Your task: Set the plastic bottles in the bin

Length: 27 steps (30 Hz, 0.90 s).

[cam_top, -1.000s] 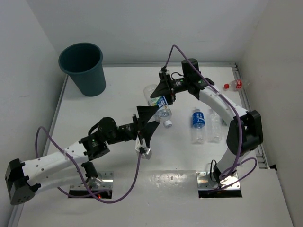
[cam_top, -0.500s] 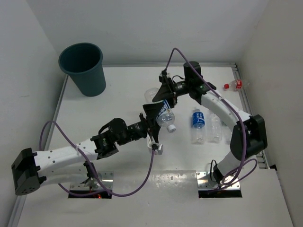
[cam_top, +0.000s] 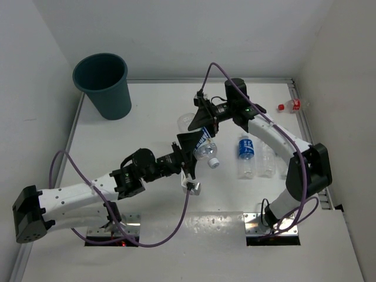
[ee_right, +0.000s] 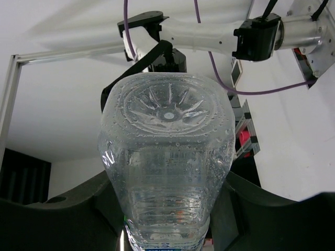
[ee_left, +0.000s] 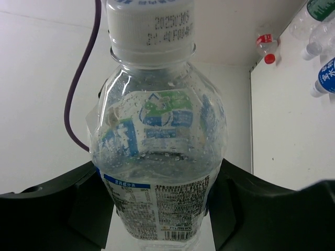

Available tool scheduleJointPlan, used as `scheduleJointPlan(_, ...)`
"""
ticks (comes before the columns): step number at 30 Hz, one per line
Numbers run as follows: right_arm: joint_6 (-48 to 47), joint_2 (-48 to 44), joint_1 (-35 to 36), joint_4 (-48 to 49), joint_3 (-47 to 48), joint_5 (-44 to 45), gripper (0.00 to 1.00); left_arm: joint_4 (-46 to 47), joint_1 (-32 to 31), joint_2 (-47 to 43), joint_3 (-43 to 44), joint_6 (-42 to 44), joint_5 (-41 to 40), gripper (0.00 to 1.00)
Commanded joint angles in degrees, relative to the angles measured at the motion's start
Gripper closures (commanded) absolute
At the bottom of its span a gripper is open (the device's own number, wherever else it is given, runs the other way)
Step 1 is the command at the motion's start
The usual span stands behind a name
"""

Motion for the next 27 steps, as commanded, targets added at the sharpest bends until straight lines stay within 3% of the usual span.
scheduleJointPlan(1, -0.15, 0.52, -0.89, 1.14, 3.62, 1.3, 0.81, 1.12, -2.91, -2.85, 0.87, 1.32, 4.96, 0.45)
scheduleJointPlan(3, -1.2, 0.35, -1.07, 0.17, 3.8, 1.48, 0.47, 1.12, -3.53, -2.85, 0.87, 1.32, 3.65, 0.56)
scheduleJointPlan(4, -1.56, 0.26, -2.02, -0.01, 3.45, 1.82, 0.06, 1.12, -3.53, -3.38, 0.87, 1.32, 2.86, 0.6)
scheduleJointPlan(5, -1.99, 0.35, -2.64, -1.05, 3.36, 2.0, 0.0, 1.12, -3.53, -3.38, 0.87, 1.32, 1.98, 0.65)
scheduleJointPlan(6, -3.13, 0.35, -4.39, -1.76, 3.88, 2.35, 0.0, 2.34, -4.05, -4.08, 0.87, 0.63, 1.37, 0.74)
scheduleJointPlan(8, -7.15, 0.87, -8.33, -4.91, 5.02, 4.72, 0.0, 1.65, -4.06, -5.92, 1.39, 0.09, 0.22, 0.76)
scheduleJointPlan(9, -9.88, 1.14, -11.75, -8.41, 9.9, 7.77, 0.0, 1.12, -4.66, -6.71, 1.4, 0.09, -0.48, 0.75)
scheduleJointPlan(10, -12.61, 1.05, -13.44, -18.36, 11.95, 11.46, 0.0, 0.51, -5.63, -7.5, 1.4, -0.43, -1.01, 0.75)
scheduleJointPlan(11, -19.07, 1.4, -18.42, -21.6, 13.97, 15.15, 0.0, 0.5, -6.25, -8.12, 2.7, -1.65, -1.97, 0.75)
scheduleJointPlan(12, -21.75, 1.58, -19.77, -24.94, 20.43, 17.36, 0.0, -0.11, -7.56, -8.13, 4.46, -3.93, -6.24, 0.75)
scheduleJointPlan(13, -24.3, 1.4, -21.44, -35.32, 22.93, 23.21, 0.0, -2.2, -7.57, -6.65, 7.43, -11.69, -9.85, 0.75)
scheduleJointPlan(14, -34.59, 1.66, -26.07, -38.65, 28.96, 31.45, 0.0, -4.13, -6.7, -3.24, 16.08, -16.64, -18.07, 0.75)
scheduleJointPlan(15, -37.91, 1.49, -27.16, -41.46, 30.33, 35.45, 0.0, -5.63, -4.34, -1.64, 20.43, -22.0, -20.67, 0.76)
scheduleJointPlan(16, -43.86, 0.53, -28.04, -45.76, 31.9, 45.58, 0.0, -8.87, -1.97, -0.06, 24.56, -27.01, -23.14, 0.76)
scheduleJointPlan(18, -53.28, -1.05, -30.51, -47.99, 32.71, 50.58, 0.0, -15.19, 2.69, 4.42, 38.88, -38.98, -31.13, 0.77)
scheduleJointPlan(20, -57.17, -2.28, -31.73, -49.39, 30.35, 55.41, 0.0, -24.92, 14.34, 12.04, 52.03, -47.84, -34.66, 0.81)
scheduleJointPlan(21, -58.24, -3.25, -32.52, -49.4, 30.34, 55.79, 0.0, -28.03, 14.4, 14.35, 56.03, -50.77, -34.67, 0.81)
scheduleJointPlan(26, -58.51, -4.84, -33.59, -49.23, 22.17, 53.51, 0.0, -46.64, 37.74, 29.55, 78.09, -68.23, -27.57, 0.81)
scheduleJointPlan(27, -58.51, -4.75, -33.67, -49.23, 21.82, 53.42, 0.0, -49.65, 41.52, 36.45, 87.52, -70.72, -24.16, 0.83)
